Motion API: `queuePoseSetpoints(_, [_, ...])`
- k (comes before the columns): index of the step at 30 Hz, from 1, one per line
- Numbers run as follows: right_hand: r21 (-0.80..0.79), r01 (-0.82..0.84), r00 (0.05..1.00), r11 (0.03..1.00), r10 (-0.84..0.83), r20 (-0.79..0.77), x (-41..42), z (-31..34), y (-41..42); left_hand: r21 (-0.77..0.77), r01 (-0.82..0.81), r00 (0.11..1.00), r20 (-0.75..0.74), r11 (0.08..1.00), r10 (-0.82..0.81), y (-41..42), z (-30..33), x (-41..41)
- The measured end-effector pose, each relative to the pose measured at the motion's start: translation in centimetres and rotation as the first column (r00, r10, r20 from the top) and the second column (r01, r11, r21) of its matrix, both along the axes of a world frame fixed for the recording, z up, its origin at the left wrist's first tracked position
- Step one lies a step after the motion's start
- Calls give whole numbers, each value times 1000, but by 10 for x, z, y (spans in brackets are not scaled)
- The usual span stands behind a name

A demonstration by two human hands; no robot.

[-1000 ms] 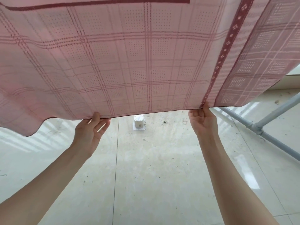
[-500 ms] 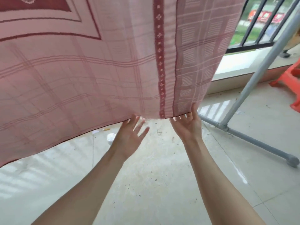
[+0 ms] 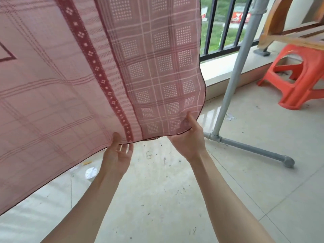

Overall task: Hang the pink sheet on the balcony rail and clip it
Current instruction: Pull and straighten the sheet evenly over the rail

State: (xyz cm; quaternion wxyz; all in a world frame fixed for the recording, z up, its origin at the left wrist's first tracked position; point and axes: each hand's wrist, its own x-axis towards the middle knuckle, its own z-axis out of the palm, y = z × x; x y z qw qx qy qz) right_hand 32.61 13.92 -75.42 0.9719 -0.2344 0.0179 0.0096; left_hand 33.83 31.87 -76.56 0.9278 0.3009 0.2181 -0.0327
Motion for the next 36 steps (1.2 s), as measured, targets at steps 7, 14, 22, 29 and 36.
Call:
queuePoseSetpoints(7, [21, 61, 993, 998, -58, -105, 2, -14, 5, 95, -62, 997, -34, 994, 65, 16, -12, 2])
queuePoseSetpoints(14, [-105, 241, 911, 965, -262, -319, 1, -22, -6, 175, -15, 991, -127, 984, 38, 8, -8, 7])
queuePoseSetpoints(22, [-745, -71, 801, 663, -407, -439, -53, 52, -3, 642, 567, 824, -448, 516, -347, 13, 53, -51])
queuePoseSetpoints(29, [-865, -306, 946, -396, -227, -231, -132, 242, -6, 866, -50, 569, -384, -497, -727, 28, 233, -94])
queuePoseSetpoints(36, [-833, -177, 977, -525, -194, -85, -201, 495, -38, 749, -370, 550, -300, -550, -779, 0, 483, -109])
